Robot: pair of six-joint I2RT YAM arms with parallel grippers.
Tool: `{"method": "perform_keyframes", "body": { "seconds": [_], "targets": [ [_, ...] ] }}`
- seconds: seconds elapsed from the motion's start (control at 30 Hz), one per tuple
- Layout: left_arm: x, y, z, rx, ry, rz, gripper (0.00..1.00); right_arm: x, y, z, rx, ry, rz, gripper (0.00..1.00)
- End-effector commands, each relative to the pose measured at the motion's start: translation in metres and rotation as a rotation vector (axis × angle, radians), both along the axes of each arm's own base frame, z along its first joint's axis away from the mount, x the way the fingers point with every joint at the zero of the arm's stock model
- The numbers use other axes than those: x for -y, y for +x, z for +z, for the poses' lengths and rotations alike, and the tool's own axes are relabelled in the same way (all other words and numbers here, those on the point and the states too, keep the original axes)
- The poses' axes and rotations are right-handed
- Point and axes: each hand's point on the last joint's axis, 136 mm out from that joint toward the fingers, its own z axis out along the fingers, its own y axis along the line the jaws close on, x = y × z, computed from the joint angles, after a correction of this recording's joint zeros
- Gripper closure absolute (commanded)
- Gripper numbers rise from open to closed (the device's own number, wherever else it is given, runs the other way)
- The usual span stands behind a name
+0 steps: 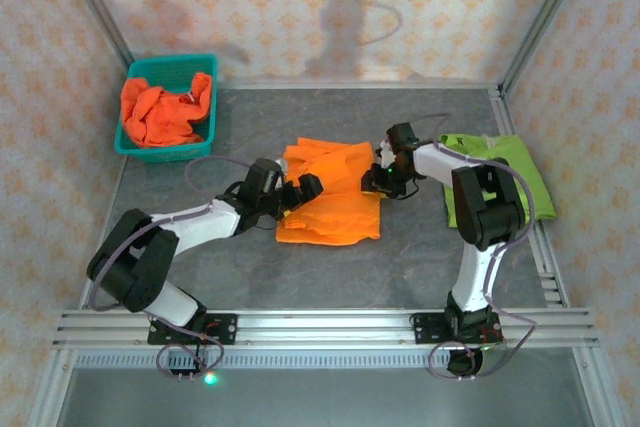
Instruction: Fold and stack the shorts
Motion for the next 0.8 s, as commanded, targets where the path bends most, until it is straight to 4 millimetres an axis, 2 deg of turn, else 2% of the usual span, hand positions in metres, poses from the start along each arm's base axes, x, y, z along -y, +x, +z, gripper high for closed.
{"method": "perform_keyframes", "body": {
  "seconds": [0.0,0.13,0.2,0.27,0.4,0.77],
  "targets": [
    [-0.009,-0.004,0.026,0.061,0.037,0.012,0.0,-0.002,0.008,-0.006,0.019,-0.041,-0.002,0.76],
    [-0.019,-0.01,0.064,0.15,0.056,0.008,0.0,0.007,0.007,-0.005,0.031,-0.098,-0.014,0.89],
    [-0.027,-0.015,0.08,0.189,0.083,0.009,0.0,0.016,0.007,0.001,0.049,-0.151,-0.019,1.0],
    [-0.035,-0.02,0.096,0.23,0.109,0.01,0.0,0.026,0.007,0.009,0.069,-0.212,-0.014,1.0],
    [-0.046,-0.028,0.117,0.283,0.124,0.01,0.0,0.053,0.005,0.04,0.121,-0.363,0.011,1.0],
    [-0.044,-0.029,0.118,0.282,0.106,0.007,0.0,0.154,-0.002,0.132,0.197,-0.96,0.094,1.0]
  ]
}}
